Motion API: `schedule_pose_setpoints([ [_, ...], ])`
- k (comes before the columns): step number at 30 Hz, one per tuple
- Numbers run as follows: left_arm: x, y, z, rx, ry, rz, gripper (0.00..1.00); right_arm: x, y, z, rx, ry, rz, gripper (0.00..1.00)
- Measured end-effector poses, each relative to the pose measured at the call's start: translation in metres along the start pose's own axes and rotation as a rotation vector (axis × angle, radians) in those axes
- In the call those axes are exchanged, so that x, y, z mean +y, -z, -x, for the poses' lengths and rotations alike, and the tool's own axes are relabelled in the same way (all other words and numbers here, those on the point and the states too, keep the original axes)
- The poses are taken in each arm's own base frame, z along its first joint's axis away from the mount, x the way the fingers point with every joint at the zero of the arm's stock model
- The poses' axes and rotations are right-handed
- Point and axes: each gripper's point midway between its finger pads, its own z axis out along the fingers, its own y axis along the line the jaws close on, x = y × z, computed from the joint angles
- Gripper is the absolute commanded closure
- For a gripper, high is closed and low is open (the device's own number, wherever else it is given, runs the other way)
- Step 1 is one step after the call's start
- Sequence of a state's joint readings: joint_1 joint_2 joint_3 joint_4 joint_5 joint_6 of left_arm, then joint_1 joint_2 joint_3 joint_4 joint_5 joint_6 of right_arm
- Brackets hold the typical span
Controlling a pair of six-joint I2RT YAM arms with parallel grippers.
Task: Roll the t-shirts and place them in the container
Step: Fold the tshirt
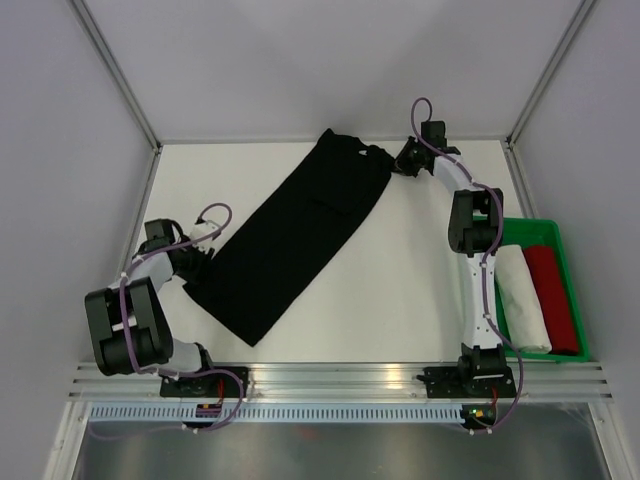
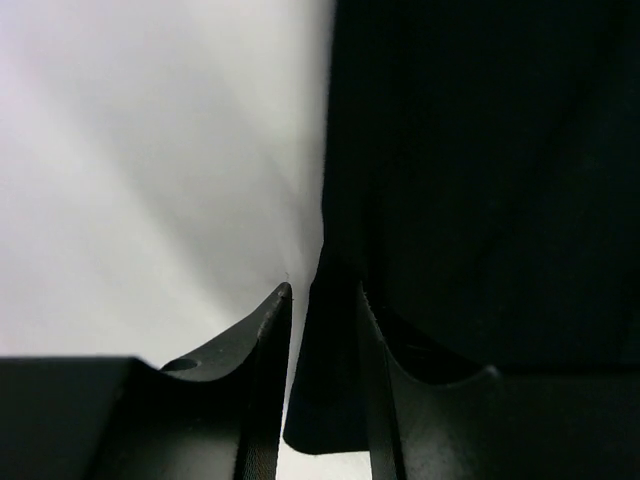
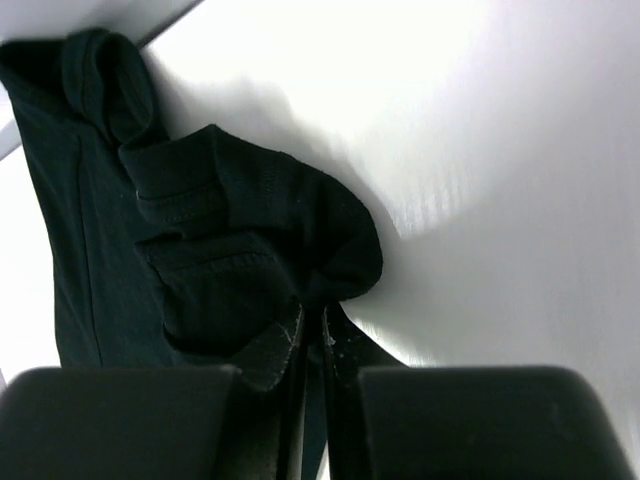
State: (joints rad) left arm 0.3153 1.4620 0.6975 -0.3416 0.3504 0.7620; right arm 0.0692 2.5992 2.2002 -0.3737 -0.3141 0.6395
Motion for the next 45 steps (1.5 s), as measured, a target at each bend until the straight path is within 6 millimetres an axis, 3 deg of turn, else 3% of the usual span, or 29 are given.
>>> schedule_pose_setpoints([
  [5, -0.044, 0.009, -0.007, -0.016, -0.127, -0.108, 0.6, -0.001, 0.001, 0.009, -0.022, -0.017, -0.01, 0.57],
  [9, -0.064, 0.016, -0.017, -0.015, -0.13, -0.159, 0.57, -0.01, 0.012, 0.016, -0.043, 0.016, -0.06, 0.55],
  [12, -0.067, 0.021, -0.023, 0.005, -0.123, -0.158, 0.54, -0.024, 0.041, 0.004, -0.039, 0.045, -0.134, 0.54],
  [15, -0.062, 0.024, -0.029, 0.034, -0.079, -0.128, 0.52, -0.031, 0.091, -0.02, -0.034, 0.088, -0.195, 0.53],
  [17, -0.056, 0.029, -0.034, 0.06, -0.023, -0.097, 0.51, -0.022, 0.133, -0.042, -0.042, 0.147, -0.213, 0.53],
  [20, -0.045, 0.037, -0.033, 0.072, 0.046, -0.036, 0.46, 0.031, 0.18, -0.083, -0.06, 0.316, -0.121, 0.54],
  [21, -0.041, 0.041, -0.031, 0.069, 0.066, -0.011, 0.46, 0.06, 0.191, -0.108, -0.054, 0.403, -0.054, 0.54],
  [23, -0.035, 0.049, -0.026, 0.052, 0.101, 0.031, 0.42, 0.115, 0.21, -0.173, -0.018, 0.595, 0.111, 0.53],
  [26, -0.031, 0.06, -0.018, 0.021, 0.138, 0.079, 0.4, 0.17, 0.237, -0.307, 0.135, 0.897, 0.358, 0.52],
  [29, -0.028, 0.067, -0.013, 0.006, 0.174, 0.108, 0.4, 0.181, 0.258, -0.416, 0.298, 1.132, 0.507, 0.52],
  [32, -0.029, 0.069, -0.012, 0.008, 0.2, 0.114, 0.4, 0.174, 0.264, -0.491, 0.428, 1.297, 0.577, 0.52],
  [36, -0.032, 0.075, -0.012, 0.002, 0.211, 0.119, 0.39, 0.16, 0.26, -0.547, 0.522, 1.441, 0.607, 0.52],
  [41, -0.032, 0.08, -0.01, -0.014, 0.207, 0.13, 0.39, 0.138, 0.263, -0.581, 0.595, 1.538, 0.616, 0.57],
  [42, -0.033, 0.08, -0.01, -0.013, 0.208, 0.129, 0.39, 0.136, 0.262, -0.583, 0.601, 1.545, 0.613, 0.67],
  [45, -0.033, 0.08, -0.011, -0.01, 0.21, 0.126, 0.39, 0.136, 0.259, -0.581, 0.585, 1.553, 0.598, 0.83],
])
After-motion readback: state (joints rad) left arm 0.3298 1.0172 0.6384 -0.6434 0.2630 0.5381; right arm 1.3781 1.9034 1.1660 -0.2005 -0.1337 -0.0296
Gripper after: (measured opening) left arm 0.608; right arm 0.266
